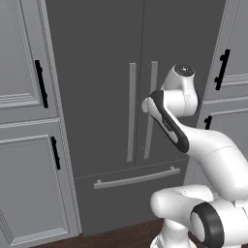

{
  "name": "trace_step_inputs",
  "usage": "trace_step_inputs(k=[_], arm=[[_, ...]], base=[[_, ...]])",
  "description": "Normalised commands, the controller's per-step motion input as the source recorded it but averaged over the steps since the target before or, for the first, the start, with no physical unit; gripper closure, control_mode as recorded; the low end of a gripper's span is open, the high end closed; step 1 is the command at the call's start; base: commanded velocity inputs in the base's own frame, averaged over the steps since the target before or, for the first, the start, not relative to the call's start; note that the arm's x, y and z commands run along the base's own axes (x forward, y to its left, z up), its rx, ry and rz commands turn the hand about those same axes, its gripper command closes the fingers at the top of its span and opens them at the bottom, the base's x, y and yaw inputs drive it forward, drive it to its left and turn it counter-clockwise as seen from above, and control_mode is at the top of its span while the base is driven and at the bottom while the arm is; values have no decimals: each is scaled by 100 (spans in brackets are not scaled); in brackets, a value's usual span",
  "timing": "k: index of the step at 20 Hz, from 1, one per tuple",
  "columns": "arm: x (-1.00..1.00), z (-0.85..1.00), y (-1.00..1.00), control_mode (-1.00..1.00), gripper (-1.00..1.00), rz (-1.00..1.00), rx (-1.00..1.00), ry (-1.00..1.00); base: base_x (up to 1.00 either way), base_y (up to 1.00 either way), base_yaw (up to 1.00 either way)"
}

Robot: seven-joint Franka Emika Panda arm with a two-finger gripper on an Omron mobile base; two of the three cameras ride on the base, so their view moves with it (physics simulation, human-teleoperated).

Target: Take the strawberry from the fridge and place it on top of the pancake, located on the dining counter.

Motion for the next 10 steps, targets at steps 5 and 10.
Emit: trace_step_inputs(k=[5, 10], arm=[[54, -7, -11, -100, -100, 0, 4, -21], [66, -7, -7, -100, -100, 0, 1, 0]], base=[[0, 0, 0], [0, 0, 0]])
